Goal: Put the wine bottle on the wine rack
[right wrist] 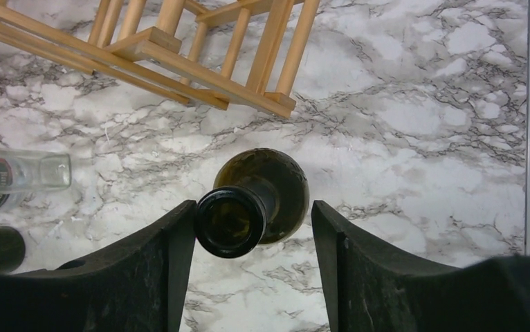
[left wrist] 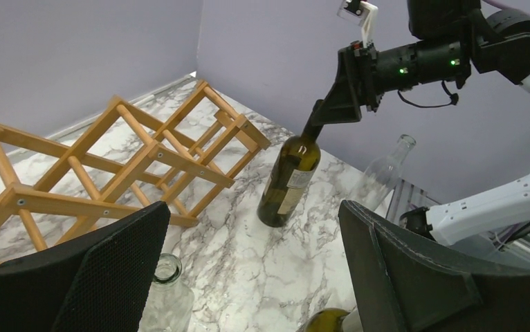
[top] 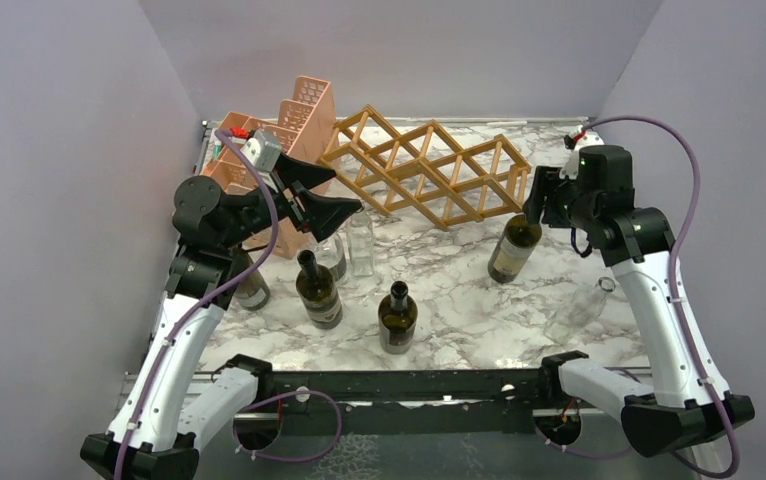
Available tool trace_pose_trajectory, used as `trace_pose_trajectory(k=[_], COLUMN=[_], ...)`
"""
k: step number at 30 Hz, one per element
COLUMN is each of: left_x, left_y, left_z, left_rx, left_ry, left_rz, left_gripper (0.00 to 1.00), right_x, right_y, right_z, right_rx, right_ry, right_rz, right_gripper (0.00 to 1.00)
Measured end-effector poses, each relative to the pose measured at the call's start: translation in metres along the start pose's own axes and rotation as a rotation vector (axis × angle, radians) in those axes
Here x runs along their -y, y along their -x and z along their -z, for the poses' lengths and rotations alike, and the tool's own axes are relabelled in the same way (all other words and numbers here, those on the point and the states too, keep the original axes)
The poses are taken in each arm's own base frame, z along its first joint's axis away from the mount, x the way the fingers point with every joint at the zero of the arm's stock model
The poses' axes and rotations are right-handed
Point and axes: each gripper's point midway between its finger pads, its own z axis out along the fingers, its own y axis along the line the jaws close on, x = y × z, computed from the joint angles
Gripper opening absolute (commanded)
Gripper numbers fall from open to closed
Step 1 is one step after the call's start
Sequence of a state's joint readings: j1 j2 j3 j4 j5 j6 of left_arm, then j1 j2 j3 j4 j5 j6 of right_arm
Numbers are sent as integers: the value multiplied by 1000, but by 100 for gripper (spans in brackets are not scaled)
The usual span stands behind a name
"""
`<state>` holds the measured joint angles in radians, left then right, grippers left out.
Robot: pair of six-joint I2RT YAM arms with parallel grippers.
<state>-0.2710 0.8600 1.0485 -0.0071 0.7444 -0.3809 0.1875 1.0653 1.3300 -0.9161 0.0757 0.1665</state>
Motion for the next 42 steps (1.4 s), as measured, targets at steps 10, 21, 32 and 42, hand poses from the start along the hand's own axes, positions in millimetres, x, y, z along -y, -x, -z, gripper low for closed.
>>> trace_pose_trajectory(k=[10, 21, 32, 42], left_x=[6, 29, 71, 72], left_y=[-11, -24, -61, -125], left_z=[-12, -34, -93, -136], left_rx=[-36, -63, -102, -205], left_ry=[-65, -167, -256, -268], left_rz=[26, 57, 101, -37], left_gripper=[99, 99, 99, 99], right_x=[-3, -5, -45, -74], right_y=[-11, -11, 16, 49], right_z=[-15, -11, 53, 88], right_rx=[-23, -16, 139, 269], right_ry=[21, 51, 295, 461], right_rz=[20, 46, 36, -32], right_gripper=[33, 3, 1, 1])
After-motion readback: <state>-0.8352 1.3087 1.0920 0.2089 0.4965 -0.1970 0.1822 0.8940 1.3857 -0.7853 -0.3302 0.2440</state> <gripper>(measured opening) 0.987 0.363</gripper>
